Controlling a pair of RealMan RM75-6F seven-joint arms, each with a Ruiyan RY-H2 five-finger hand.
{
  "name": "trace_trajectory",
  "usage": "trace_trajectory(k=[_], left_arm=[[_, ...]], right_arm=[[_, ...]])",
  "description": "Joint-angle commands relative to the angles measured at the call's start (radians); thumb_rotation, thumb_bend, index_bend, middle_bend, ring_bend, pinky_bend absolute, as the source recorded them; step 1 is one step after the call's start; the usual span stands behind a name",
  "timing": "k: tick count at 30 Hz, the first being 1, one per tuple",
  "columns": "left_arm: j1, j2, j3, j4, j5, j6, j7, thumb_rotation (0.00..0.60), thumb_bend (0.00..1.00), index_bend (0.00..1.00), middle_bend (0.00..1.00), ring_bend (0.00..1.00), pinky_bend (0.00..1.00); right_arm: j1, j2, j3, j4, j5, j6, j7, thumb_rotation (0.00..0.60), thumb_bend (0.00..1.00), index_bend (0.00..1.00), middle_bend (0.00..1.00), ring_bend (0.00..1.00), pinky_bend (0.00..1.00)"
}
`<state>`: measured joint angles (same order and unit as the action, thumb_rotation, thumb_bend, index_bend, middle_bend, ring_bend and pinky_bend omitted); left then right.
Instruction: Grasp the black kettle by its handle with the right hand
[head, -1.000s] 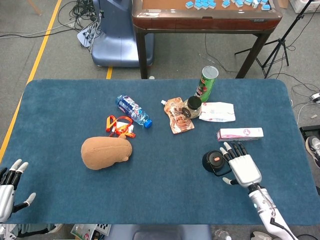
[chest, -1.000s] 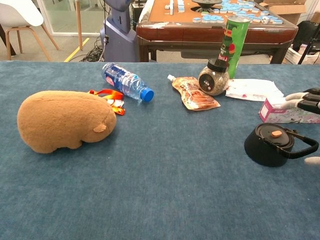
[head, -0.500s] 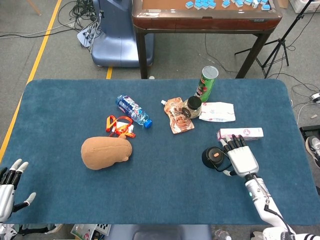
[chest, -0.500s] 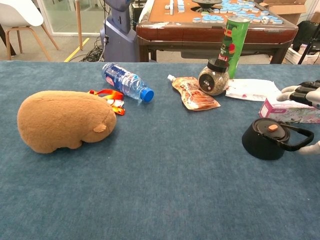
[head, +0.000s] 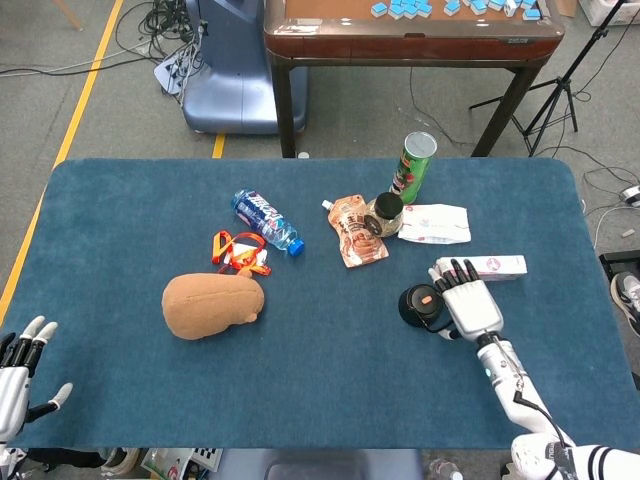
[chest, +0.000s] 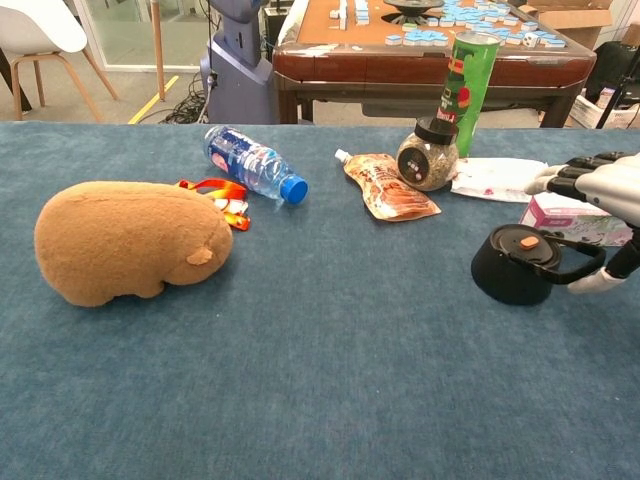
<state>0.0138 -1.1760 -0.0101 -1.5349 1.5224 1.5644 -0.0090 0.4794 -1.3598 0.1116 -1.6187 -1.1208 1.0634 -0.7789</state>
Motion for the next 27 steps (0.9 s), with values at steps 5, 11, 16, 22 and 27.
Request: trace_trajectory(k=[5, 11, 16, 22, 27], left_arm=[[0.001, 0.001, 0.002, -0.003, 0.003, 0.0, 0.003, 0.6, 0.2, 0.11, 0.05, 0.14, 0.05], [0.0, 0.001, 0.003, -0.005, 0.007, 0.001, 0.006, 0.6, 0.2, 0.11, 0.05, 0.14, 0.05], [0.0, 0.001, 0.004, -0.007, 0.01, 0.003, 0.008, 0.6, 0.2, 0.11, 0.05, 0.14, 0.05], [0.003, 0.001, 0.005, -0.005, 0.01, 0.005, 0.005, 0.6, 0.2, 0.11, 0.05, 0.14, 0.05], [0.005, 0.0, 0.006, -0.004, 0.012, 0.008, 0.002, 0.6, 0.2, 0.11, 0.05, 0.14, 0.05]], right_arm=[[-0.005, 0.081, -0.046, -0.101, 0.016, -0.046, 0.06, 0.499, 0.0, 0.0, 0.12, 0.0, 0.06], [-0.019, 0.131, -0.079, -0.157, -0.062, -0.045, 0.156, 0.499, 0.0, 0.0, 0.14, 0.01, 0.06], [-0.023, 0.147, -0.113, -0.179, -0.2, -0.042, 0.257, 0.498, 0.0, 0.0, 0.2, 0.08, 0.06], [-0.018, 0.125, -0.147, -0.16, -0.324, -0.038, 0.318, 0.499, 0.0, 0.01, 0.24, 0.09, 0.06], [-0.003, 0.094, -0.15, -0.143, -0.335, -0.061, 0.32, 0.499, 0.0, 0.03, 0.24, 0.09, 0.06]])
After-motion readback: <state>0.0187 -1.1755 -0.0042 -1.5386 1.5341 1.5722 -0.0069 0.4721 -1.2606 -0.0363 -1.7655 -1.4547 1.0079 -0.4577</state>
